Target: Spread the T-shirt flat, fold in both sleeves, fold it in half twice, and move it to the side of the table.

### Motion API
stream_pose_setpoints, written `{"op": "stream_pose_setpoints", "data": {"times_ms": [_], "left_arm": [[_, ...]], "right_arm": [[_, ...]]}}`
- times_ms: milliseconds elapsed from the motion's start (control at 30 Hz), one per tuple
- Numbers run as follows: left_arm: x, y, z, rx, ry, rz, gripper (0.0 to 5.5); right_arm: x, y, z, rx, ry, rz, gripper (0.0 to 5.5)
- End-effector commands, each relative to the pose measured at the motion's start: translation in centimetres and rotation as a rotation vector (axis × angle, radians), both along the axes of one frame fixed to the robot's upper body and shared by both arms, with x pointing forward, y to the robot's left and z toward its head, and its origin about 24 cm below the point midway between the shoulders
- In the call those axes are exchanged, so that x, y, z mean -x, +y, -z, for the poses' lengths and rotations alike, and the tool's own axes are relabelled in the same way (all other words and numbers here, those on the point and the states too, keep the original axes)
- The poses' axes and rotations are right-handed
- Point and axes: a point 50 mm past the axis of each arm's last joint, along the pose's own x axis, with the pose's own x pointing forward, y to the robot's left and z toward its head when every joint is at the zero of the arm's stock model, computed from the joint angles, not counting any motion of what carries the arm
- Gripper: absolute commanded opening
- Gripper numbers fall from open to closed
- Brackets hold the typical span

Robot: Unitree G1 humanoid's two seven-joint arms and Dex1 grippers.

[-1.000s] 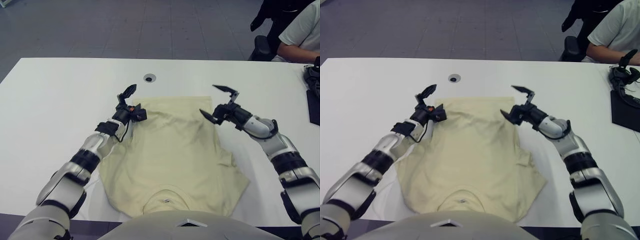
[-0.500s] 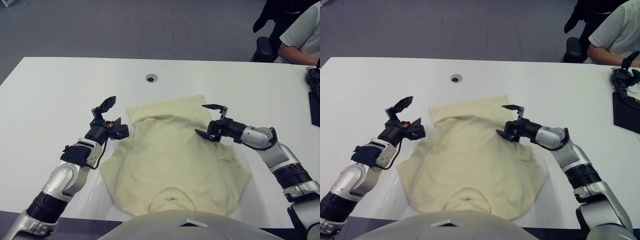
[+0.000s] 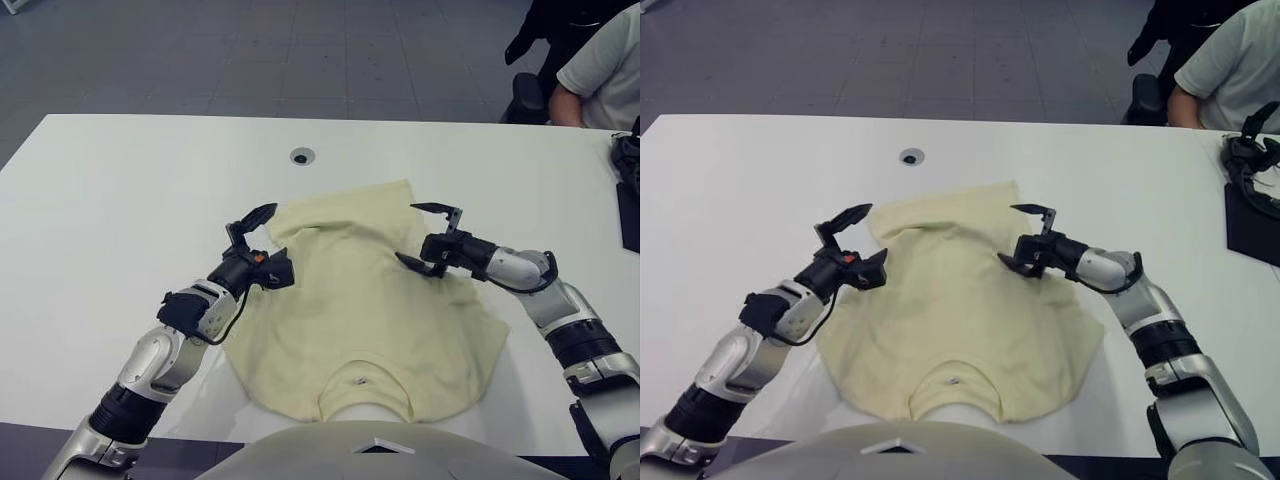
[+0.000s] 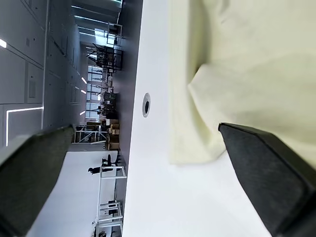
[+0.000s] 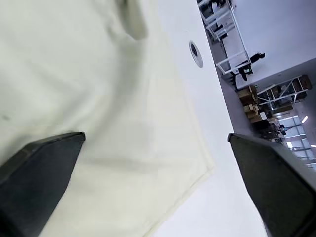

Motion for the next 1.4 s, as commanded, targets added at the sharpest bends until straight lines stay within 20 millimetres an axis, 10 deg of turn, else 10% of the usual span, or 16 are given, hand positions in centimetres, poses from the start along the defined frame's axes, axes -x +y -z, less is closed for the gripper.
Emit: {"op": "stream_pose_setpoints", "data": {"times_ms": [33,167,433,667,967,1400], "left_arm": [[-0.3,-0.2,-0.8,0.018,-0.036,0.014,5.40],[0.2,-1.0,-0.5,0.047,-0.003,0.071,5.40],[2.3,-2.7,2.0,-0.007,0.142,0.284,5.40],[2.3,-2.8,2.5,-0.034,0.158,0.311,5.40],[2.7,-2.7,2.9,-0.041,0.170,0.308,5.40],[0.8,-2.9,4.1,0.128,0.191,0.149,5.40]], "right_arm": [[-1.4,1.6,-3.3,-0.222,-0.116,-0.016,5.38],[-4.3,0.9,-4.4,-0.211,-0.179,0.095,5.38],[-8.4,3.5,-0.5,0.061,0.009,0.183,5.38],[-9.3,4.3,0.9,0.251,0.079,0.223,5.38],[-8.1,-1.4,2.6,0.304,0.126,0.437,5.38],[-7.1,-1.1,0.8,-0.103,-0.075,0.418,5.38]]}}
